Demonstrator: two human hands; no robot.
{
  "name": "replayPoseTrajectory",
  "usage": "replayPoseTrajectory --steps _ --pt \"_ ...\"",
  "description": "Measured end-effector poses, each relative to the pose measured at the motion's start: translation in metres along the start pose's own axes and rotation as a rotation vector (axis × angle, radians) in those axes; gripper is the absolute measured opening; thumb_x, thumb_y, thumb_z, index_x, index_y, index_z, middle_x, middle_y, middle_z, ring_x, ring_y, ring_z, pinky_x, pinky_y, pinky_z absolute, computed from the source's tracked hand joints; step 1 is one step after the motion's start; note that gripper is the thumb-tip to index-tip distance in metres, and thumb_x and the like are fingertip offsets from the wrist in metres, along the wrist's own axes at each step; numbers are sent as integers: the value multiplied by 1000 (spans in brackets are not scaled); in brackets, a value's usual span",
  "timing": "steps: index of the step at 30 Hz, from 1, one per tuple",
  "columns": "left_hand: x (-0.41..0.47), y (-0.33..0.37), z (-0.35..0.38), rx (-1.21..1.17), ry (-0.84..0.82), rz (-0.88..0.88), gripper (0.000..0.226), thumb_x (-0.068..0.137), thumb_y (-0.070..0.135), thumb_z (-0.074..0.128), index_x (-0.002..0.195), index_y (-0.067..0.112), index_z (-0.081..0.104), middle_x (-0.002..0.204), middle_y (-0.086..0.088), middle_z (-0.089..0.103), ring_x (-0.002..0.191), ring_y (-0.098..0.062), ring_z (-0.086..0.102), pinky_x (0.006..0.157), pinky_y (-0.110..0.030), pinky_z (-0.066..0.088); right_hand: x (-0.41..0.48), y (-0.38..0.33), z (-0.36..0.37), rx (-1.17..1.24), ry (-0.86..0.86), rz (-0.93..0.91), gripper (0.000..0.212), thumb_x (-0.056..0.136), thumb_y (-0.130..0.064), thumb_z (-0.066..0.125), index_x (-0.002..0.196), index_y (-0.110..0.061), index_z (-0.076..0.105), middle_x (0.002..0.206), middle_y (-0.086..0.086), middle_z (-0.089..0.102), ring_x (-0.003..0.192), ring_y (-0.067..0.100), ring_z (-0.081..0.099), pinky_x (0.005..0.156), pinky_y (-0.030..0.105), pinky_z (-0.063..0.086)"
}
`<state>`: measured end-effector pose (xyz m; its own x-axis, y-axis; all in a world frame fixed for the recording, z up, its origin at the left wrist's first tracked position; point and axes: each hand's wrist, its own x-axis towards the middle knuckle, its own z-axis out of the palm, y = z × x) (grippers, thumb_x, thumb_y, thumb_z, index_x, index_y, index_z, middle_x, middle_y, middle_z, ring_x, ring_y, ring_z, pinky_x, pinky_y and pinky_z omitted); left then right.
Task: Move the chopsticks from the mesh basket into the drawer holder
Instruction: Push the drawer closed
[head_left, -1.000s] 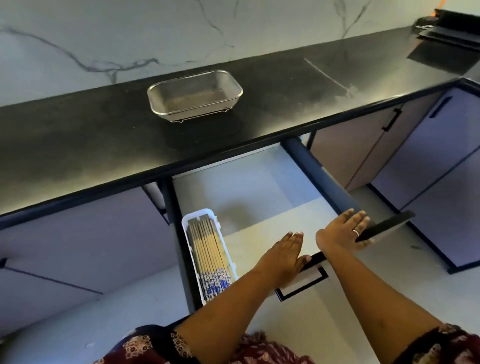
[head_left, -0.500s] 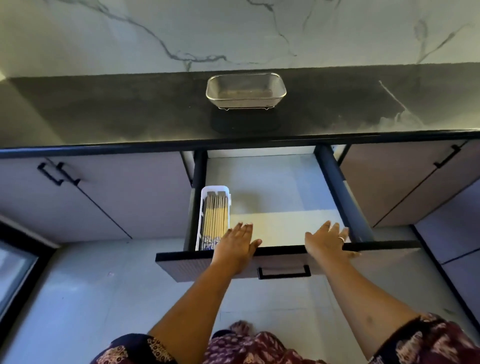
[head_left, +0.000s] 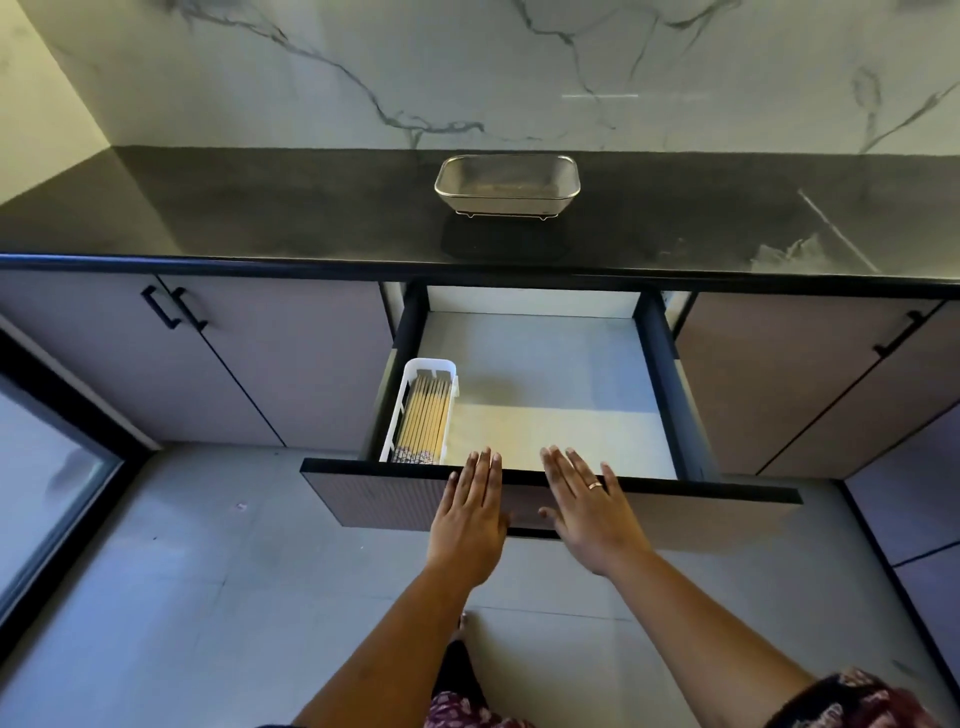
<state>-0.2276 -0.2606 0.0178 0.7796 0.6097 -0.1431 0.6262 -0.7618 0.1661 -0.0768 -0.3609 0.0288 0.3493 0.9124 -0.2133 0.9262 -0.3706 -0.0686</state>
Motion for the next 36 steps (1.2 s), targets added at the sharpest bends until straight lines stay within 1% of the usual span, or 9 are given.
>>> replayPoseTrajectory --steps 2,3,4,6,9,15,32,34,36 --pt "-1 0 -1 1 7 3 62 96 46 4 138 14 -29 155 -3 -26 142 -19 -26 113 -33 -18 -2 1 3 -10 -7 -16 70 90 -58 -2 141 -18 -30 157 -6 -23 149 16 -13 118 40 -6" --pt "-2 0 -2 -2 2 7 63 100 43 12 139 14 -28 156 -3 -25 142 -18 -26 114 -33 -17 -2 2 2 -13 -16 -25 69 96 -54 10 141 -18 -30 159 -5 -20 149 15 -14 119 40 -6" --pt "-2 0 -3 -3 -4 11 65 101 41 16 141 13 -27 156 -4 -25 143 -18 -25 114 -33 -16 -2 3 0 -19 -27 -35 71 99 -50 17 142 -18 -29 160 -4 -19 149 15 -14 119 40 -5" --pt "0 0 -6 4 -22 13 66 101 41 17 145 12 -23 157 -5 -24 144 -19 -24 114 -33 -16 2 4 -3 -24 -50 -49 72 101 -47 22 147 -17 -25 161 -3 -18 149 16 -14 119 41 -5" --pt "11 0 -10 22 -52 10 67 101 42 17 146 11 -21 157 -6 -24 144 -20 -23 113 -34 -16 14 6 -9 -10 -90 -42 72 101 -46 25 150 -17 -20 161 -2 -18 149 18 -14 120 42 -4" --pt "42 -4 -20 33 -110 8 68 101 40 21 147 10 -20 157 -7 -24 144 -21 -23 115 -36 -14 45 13 -20 -12 -157 -8 75 101 -44 29 150 -17 -21 161 0 -19 149 20 -15 120 44 -3" --pt "170 -34 -41 39 -107 60 69 101 40 23 146 10 -20 157 -6 -25 144 -21 -23 114 -36 -14 166 48 -48 7 -103 67 76 101 -43 32 151 -15 -18 161 3 -17 149 22 -15 120 43 -3" --pt "186 -38 -45 44 -119 70 68 102 34 25 147 10 -20 157 -6 -24 144 -22 -23 114 -36 -14 181 50 -53 21 -95 91 74 101 -43 31 151 -15 -17 161 3 -16 149 23 -14 120 42 -2" --pt "201 -43 -50 58 -128 88 69 100 20 30 146 10 -20 157 -8 -24 144 -23 -23 116 -37 -12 194 52 -57 49 -74 119 73 101 -41 30 152 -14 -15 162 4 -14 149 23 -13 120 42 -1"
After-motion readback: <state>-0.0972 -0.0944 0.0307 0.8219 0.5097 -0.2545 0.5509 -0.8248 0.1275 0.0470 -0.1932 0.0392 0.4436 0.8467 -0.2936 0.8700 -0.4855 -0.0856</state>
